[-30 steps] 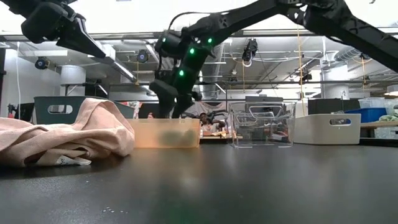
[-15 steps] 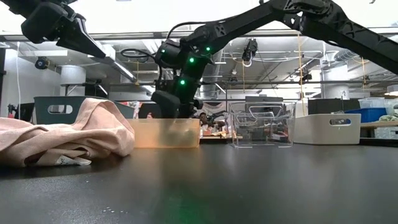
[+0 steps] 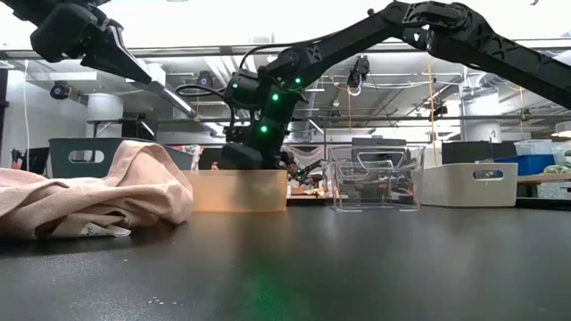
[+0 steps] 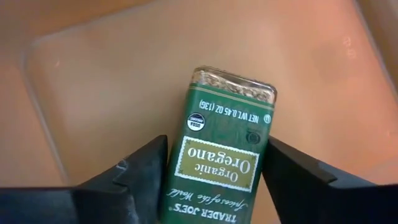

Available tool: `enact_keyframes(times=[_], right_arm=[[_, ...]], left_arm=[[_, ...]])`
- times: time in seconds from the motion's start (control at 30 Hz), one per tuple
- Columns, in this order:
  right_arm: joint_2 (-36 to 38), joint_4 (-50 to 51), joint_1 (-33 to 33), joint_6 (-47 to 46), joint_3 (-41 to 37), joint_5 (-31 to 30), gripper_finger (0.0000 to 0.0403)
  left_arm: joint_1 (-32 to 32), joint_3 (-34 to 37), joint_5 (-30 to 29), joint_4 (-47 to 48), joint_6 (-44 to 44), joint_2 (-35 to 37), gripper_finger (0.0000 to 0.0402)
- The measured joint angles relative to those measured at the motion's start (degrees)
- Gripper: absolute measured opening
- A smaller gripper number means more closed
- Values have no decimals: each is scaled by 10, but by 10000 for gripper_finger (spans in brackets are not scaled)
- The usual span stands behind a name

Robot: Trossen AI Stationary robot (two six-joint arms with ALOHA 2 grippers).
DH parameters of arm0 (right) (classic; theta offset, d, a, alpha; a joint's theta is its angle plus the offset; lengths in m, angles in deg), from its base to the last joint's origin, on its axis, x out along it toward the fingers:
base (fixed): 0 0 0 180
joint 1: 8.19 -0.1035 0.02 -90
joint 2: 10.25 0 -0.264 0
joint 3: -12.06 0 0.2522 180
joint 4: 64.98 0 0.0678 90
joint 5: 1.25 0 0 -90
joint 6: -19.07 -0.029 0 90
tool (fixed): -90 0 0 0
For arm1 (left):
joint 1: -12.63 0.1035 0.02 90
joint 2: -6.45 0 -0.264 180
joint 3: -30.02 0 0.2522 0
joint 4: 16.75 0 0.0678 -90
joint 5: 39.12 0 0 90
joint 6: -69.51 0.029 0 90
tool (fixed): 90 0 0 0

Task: Sort spices by type
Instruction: Put the top green seasoning bottle into the orange bin

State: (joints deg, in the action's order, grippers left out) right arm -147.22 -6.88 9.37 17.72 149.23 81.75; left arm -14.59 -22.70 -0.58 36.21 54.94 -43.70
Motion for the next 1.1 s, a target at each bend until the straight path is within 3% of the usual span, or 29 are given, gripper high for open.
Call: enact_keyframes(times=[0.13,0.47,0.57,0.7,0.9,1.1], right_arm=[[0,0,0,0,3,0,194],[10,16,-1,39,45,-10,193],[38,47,-13,79,69,-39,193],[89,113,-53,120,73,-93,193],[148,204,-146,133,42,-81,193],[212,173,-254,114,-65,-79,193]], left_arm=[[0,1,0,0,1,0,3],[0,1,0,-8,2,0,3],[0,1,4,-32,18,0,3],[0,6,76,-96,65,-1,3],[0,46,245,-293,192,-3,3],[0,50,246,-354,196,-5,3]])
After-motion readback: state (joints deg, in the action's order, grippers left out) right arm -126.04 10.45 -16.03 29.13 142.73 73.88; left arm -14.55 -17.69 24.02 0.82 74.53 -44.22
